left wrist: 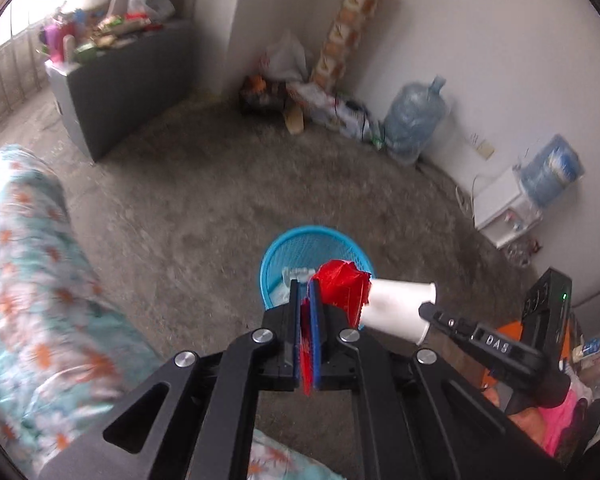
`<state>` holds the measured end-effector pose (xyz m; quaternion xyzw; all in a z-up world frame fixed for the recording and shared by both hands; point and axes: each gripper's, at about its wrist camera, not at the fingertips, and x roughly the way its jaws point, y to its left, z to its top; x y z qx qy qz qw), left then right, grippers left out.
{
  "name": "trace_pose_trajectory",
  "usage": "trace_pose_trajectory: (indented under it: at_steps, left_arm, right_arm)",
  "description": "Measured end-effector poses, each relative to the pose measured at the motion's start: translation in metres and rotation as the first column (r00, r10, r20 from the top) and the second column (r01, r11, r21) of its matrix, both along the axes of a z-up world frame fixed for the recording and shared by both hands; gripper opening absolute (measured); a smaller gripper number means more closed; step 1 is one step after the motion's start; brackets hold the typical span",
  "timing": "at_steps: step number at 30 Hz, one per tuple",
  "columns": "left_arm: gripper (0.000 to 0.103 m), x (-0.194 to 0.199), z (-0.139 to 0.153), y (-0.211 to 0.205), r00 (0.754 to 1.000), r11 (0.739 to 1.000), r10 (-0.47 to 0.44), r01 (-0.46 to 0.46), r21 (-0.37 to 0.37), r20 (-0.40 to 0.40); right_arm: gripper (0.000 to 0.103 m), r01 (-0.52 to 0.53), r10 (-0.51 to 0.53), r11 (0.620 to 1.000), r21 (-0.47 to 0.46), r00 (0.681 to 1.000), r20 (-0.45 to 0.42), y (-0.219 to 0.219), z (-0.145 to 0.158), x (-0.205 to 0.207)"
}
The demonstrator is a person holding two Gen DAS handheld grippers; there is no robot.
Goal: Collect trash
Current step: 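Carry the paper cup and red wrapper to the wastebasket and release both, then move both tools back over the bed toward the tissues and green bag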
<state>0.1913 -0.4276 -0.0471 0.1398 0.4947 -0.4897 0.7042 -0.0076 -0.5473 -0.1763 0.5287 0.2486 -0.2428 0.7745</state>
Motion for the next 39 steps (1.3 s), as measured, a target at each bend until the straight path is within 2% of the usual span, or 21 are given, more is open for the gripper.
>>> trace_pose_trajectory:
  at_steps: [2, 5, 7, 8, 9, 10, 11, 12, 13, 15, 21, 25, 30, 31, 34, 36, 39]
  left_arm:
    - [0.004, 0.000, -0.025, -0.024, 1.000, 0.999, -0.016, 0.017, 0.049, -0.018]
    - [0.004, 0.002, -0.058, -0.053, 0.998, 0.996, -0.016, 0.021, 0.084, -0.063]
    - [0.011, 0.005, -0.086, -0.073, 0.991, 0.992, -0.018, 0.035, 0.125, -0.135]
    - [0.019, 0.007, -0.100, -0.082, 0.987, 0.987, -0.014, 0.039, 0.157, -0.160]
    - [0.027, 0.008, -0.110, -0.088, 0.986, 0.982, -0.008, 0.039, 0.182, -0.168]
    - [0.030, 0.010, -0.118, -0.092, 0.986, 0.978, 0.001, 0.033, 0.204, -0.165]
    - [0.034, 0.010, -0.124, -0.095, 0.987, 0.974, 0.017, 0.020, 0.225, -0.159]
    - [0.037, 0.008, -0.126, -0.095, 0.987, 0.974, 0.022, 0.015, 0.226, -0.160]
    - [0.040, 0.008, -0.125, -0.093, 0.985, 0.977, 0.025, 0.013, 0.213, -0.171]
    - [0.050, 0.005, -0.117, -0.087, 0.984, 0.984, 0.010, 0.022, 0.179, -0.178]
    - [0.060, -0.005, -0.084, -0.069, 0.991, 0.991, -0.037, 0.053, 0.123, -0.127]
    - [0.064, -0.008, -0.045, -0.046, 0.993, 0.997, -0.048, 0.055, 0.062, -0.107]
    - [0.071, -0.017, 0.015, 0.009, 0.999, 0.999, 0.017, -0.016, -0.040, 0.028]
    - [0.072, -0.020, 0.027, 0.023, 0.997, 0.998, 0.036, -0.032, -0.052, 0.066]
    - [0.077, -0.026, 0.053, 0.064, 0.993, 0.996, 0.040, -0.030, -0.089, 0.113]
    - [0.085, -0.028, 0.068, 0.093, 0.992, 0.993, 0.052, -0.040, -0.109, 0.114]
    - [0.093, -0.027, 0.087, 0.137, 0.993, 0.984, 0.094, -0.081, -0.160, 0.074]
  right_arm:
    - [0.002, 0.034, -0.034, 0.999, 0.034, 0.999, -0.008, -0.017, -0.015, 0.003]
    - [0.002, 0.087, -0.085, 0.994, 0.068, 0.996, -0.030, -0.043, -0.036, 0.012]
    - [0.006, 0.111, -0.108, 0.989, 0.098, 0.993, -0.037, -0.060, -0.053, 0.018]
    - [0.007, 0.109, -0.104, 0.988, 0.109, 0.993, -0.050, -0.068, -0.061, 0.020]
    - [0.015, 0.106, -0.097, 0.987, 0.120, 0.993, -0.073, -0.076, -0.071, 0.025]
    - [0.035, 0.096, -0.084, 0.988, 0.124, 0.992, -0.098, -0.083, -0.079, 0.028]
    - [0.046, 0.080, -0.063, 0.989, 0.127, 0.989, -0.132, -0.089, -0.089, 0.033]
    - [0.055, 0.074, -0.051, 0.990, 0.123, 0.983, -0.174, -0.091, -0.096, 0.035]
    - [0.055, 0.073, -0.049, 0.991, 0.109, 0.977, -0.207, -0.092, -0.099, 0.035]
    - [0.056, 0.060, -0.038, 0.994, 0.087, 0.971, -0.237, -0.088, -0.103, 0.031]
    - [0.060, 0.074, -0.060, 0.995, 0.062, 0.978, -0.201, -0.075, -0.096, 0.012]
    - [0.060, 0.033, -0.031, 0.999, 0.004, 0.984, -0.174, -0.053, -0.065, 0.007]
    - [0.066, -0.061, 0.040, 0.990, -0.129, 0.986, -0.159, -0.014, -0.010, 0.013]
    - [0.067, -0.083, 0.057, 0.983, -0.166, 0.986, -0.157, -0.003, 0.003, 0.014]
    - [0.078, -0.147, 0.098, 0.945, -0.292, 0.980, -0.174, 0.030, 0.041, 0.020]
    - [0.085, -0.188, 0.127, 0.912, -0.364, 0.975, -0.185, 0.053, 0.063, 0.023]
    - [0.095, -0.233, 0.151, 0.857, -0.460, 0.966, -0.208, 0.085, 0.093, 0.028]
